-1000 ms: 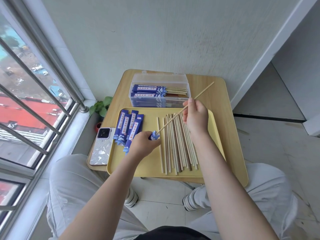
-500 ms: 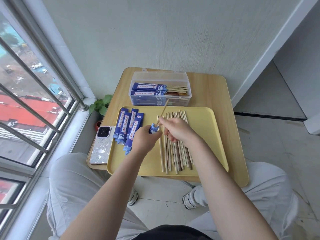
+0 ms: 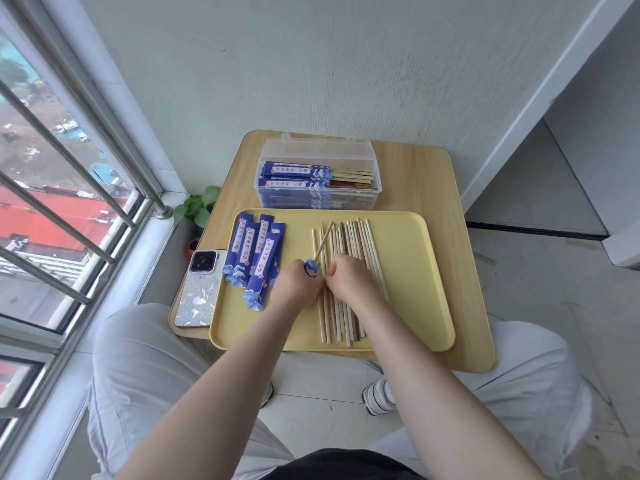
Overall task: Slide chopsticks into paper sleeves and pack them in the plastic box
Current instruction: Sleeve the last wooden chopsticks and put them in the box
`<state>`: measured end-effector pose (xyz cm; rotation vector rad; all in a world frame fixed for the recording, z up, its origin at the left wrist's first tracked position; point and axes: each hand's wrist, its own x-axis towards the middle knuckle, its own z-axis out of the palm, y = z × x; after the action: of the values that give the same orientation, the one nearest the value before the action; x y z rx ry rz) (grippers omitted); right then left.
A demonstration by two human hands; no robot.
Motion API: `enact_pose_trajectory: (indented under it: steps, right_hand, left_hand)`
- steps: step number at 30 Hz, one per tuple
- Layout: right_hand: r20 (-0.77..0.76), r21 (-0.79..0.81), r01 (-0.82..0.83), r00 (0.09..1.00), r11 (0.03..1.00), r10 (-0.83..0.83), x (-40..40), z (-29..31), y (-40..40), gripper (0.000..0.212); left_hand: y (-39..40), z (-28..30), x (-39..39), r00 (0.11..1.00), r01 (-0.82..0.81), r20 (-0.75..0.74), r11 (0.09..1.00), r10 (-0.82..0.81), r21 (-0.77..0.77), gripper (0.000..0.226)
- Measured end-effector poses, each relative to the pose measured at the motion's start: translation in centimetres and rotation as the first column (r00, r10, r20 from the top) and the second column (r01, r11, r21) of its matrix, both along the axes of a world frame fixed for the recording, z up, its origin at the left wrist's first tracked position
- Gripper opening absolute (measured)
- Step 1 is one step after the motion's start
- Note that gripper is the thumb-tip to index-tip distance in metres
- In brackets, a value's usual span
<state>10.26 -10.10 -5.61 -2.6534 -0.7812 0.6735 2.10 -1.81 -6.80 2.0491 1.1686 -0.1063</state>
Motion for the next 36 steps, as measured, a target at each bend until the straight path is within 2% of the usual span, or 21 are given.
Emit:
enact_pose_trajectory:
  steps: [10, 17, 20, 23, 26, 28, 32, 34, 36]
  right_hand:
    - [-0.025, -0.051, 0.053, 0.998, 0.997, -0.054, 0.2, -0.3, 1.4, 0.006]
    - [0.014, -0.09, 0.004, 1.0, 0.996, -0.003, -0.3, 0.5, 1.2, 0.008]
    - [-0.012, -0.065, 0.014, 1.0, 0.998, -0.015, -0.6, 0.8, 1.3, 0.019]
    - [-0.108, 0.011, 0.074, 0.991, 0.997, -0.072, -0.6, 1.9, 1.0, 0.029]
    - [-0.294, 0.133, 0.107, 0.954, 0.985, -0.063, -0.5, 2.9, 0.2, 0.024]
    - [-0.415, 0.227, 0.122, 0.91, 0.966, -0.018, -0.4, 3.4, -0.3, 0.018]
    - [-0.479, 0.311, 0.123, 0.877, 0.942, 0.044, 0.0, 4.0, -1.0, 0.014]
    - [-0.472, 0.341, 0.129, 0.88, 0.931, 0.051, 0.5, 4.2, -1.3, 0.019]
    - [-0.485, 0.37, 0.125, 0.871, 0.92, 0.077, 1.2, 4.4, -1.9, 0.024]
  left_hand:
    - [0.0, -0.5, -0.4, 0.996, 0.091, 0.018, 0.996, -0.091, -0.007, 0.033]
    - [0.9, -1.0, -0.8, 0.999, -0.026, 0.038, 0.999, 0.024, 0.047, 0.026]
    - [1.1, -0.9, -0.9, 0.997, -0.053, 0.057, 0.998, 0.052, 0.017, 0.021]
    - [1.3, -0.7, -1.0, 0.962, -0.169, 0.19, 0.974, 0.196, -0.151, 0.014]
    - [1.5, 0.4, -1.2, 0.849, -0.26, 0.317, 0.857, 0.422, -0.445, 0.016]
    - [1.7, 1.0, -1.1, 0.794, -0.258, 0.34, 0.786, 0.504, -0.562, 0.02]
    - [1.8, 1.6, -0.7, 0.768, -0.218, 0.363, 0.748, 0.528, -0.627, 0.029]
    - [1.7, 1.8, -0.6, 0.751, -0.221, 0.365, 0.731, 0.55, -0.646, 0.026]
    - [1.5, 2.1, -0.6, 0.716, -0.233, 0.346, 0.675, 0.606, -0.7, 0.022]
